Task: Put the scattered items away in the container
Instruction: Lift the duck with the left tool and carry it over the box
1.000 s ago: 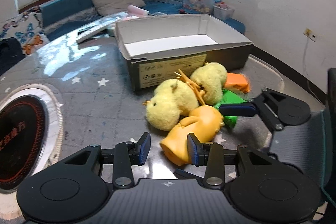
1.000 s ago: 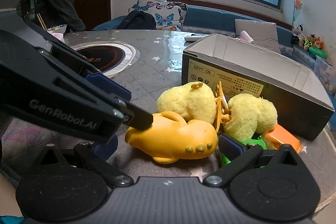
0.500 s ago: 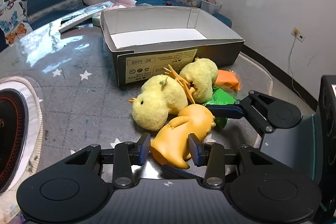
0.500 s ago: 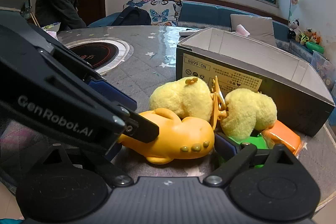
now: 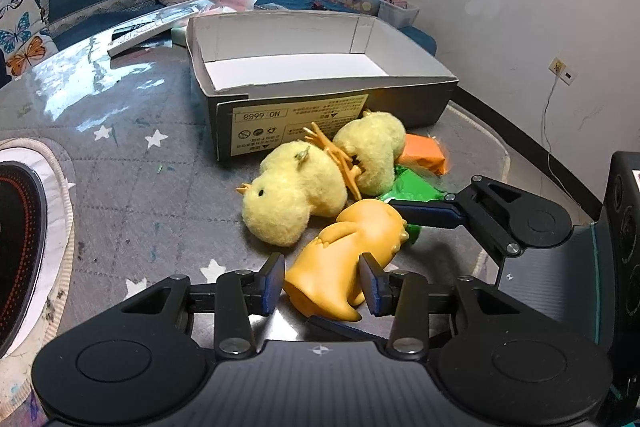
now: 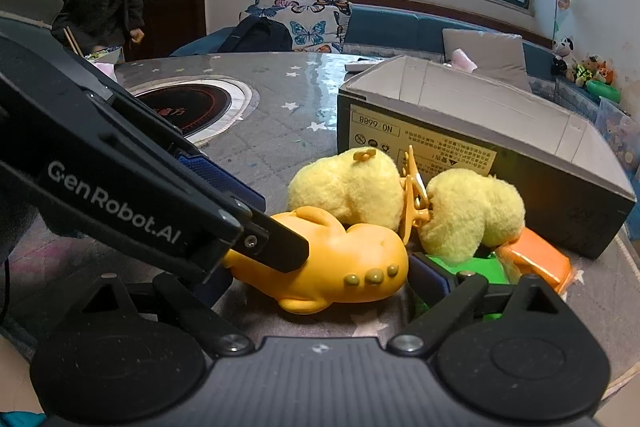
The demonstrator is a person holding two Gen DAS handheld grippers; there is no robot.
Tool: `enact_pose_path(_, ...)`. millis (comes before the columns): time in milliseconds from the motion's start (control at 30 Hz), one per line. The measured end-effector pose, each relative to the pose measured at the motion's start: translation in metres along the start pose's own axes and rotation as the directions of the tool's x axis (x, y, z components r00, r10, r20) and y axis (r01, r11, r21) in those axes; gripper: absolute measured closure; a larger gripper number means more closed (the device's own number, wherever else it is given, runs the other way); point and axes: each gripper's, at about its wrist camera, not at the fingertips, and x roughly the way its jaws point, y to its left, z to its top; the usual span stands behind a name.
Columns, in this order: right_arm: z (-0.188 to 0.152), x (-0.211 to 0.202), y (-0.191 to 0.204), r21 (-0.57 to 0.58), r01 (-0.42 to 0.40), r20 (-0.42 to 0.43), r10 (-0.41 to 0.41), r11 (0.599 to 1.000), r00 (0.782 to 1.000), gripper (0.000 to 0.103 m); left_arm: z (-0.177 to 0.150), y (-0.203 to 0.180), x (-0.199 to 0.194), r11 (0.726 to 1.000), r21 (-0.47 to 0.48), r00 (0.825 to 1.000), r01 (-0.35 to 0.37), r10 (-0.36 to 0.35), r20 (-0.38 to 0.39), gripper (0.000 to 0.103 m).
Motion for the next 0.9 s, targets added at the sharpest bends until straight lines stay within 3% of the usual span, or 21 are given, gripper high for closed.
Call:
enact_pose_path(233, 0.013, -0.019, -0.011, -0.017, 0.018, 0.056, -0.017, 1.0, 0.998, 0.008, 0.022, -0.016, -0.015, 1.0, 0.027, 0.998, 0.004, -0.006, 0.061, 0.06)
enact_pose_path(467, 0.043, -0.036, -0.046, -0.034, 0.074, 0.127, -0.07, 0.997, 0.989, 0.008, 0.073, -0.036, -0.016, 0.997, 0.075, 0.991, 0.015, -0.025, 0.128, 0.06)
enact_pose_path(900, 0.098, -0.005, -0.145, -0.036, 0.131, 0.138, -0.124, 0.991, 0.983, 0.008, 0.178, -0.056, 0.051, 0.994, 0.104, 0.992, 0.028, -0.041, 0.122, 0.06)
